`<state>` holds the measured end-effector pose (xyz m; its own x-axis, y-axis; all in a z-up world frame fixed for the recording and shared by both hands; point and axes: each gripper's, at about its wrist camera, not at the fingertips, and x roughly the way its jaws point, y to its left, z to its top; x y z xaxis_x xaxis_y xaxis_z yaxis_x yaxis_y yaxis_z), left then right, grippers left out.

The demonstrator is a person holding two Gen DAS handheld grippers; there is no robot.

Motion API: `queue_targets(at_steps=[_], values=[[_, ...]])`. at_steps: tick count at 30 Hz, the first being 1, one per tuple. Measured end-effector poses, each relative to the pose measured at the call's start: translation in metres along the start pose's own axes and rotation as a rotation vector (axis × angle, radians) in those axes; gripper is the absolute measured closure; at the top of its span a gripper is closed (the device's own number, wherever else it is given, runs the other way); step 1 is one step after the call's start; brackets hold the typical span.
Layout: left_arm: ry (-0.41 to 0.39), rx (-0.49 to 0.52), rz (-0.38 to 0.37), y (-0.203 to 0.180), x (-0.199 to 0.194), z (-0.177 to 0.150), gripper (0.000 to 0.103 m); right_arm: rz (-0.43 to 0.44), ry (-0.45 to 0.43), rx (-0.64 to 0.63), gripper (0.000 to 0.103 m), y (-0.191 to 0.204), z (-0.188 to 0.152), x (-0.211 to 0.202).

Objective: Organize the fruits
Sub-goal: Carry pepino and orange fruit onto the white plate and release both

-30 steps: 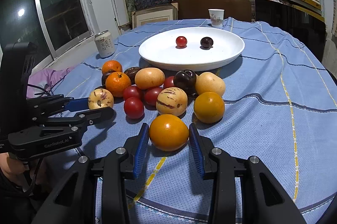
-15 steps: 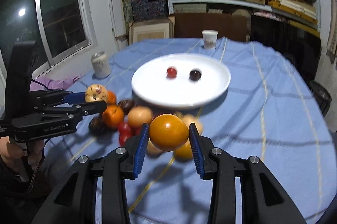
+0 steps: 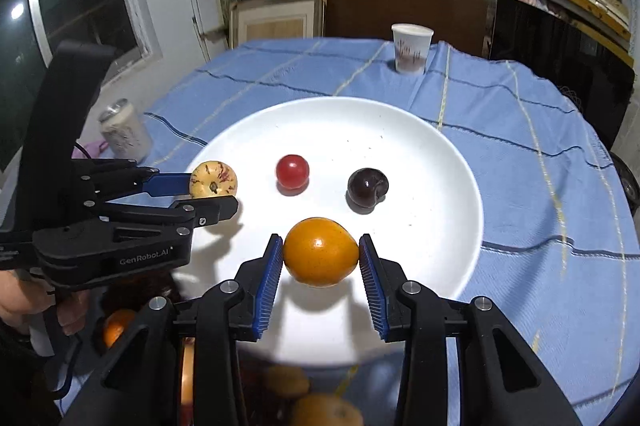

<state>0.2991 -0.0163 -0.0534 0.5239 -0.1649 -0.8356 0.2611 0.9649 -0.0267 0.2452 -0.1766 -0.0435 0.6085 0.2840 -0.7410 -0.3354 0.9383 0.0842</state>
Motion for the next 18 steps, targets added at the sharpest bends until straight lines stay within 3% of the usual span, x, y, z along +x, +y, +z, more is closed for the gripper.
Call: queue_targets(at_steps=[8, 11, 18], values=[[0.015, 0.014, 0.012, -0.001, 0.017, 0.006, 0.061, -0.041, 0.053, -0.021, 0.063, -0.002, 0.009, 0.030], [0.005, 0.008, 0.023, -0.001, 0.013, 0.005, 0.042, -0.039, 0.060, -0.017, 0.063, -0.002, 0.006, 0.030], [-0.077, -0.004, 0.013, 0.000, -0.037, -0.005, 0.041, -0.062, -0.030, -0.046, 0.062, 0.005, -0.001, -0.016]])
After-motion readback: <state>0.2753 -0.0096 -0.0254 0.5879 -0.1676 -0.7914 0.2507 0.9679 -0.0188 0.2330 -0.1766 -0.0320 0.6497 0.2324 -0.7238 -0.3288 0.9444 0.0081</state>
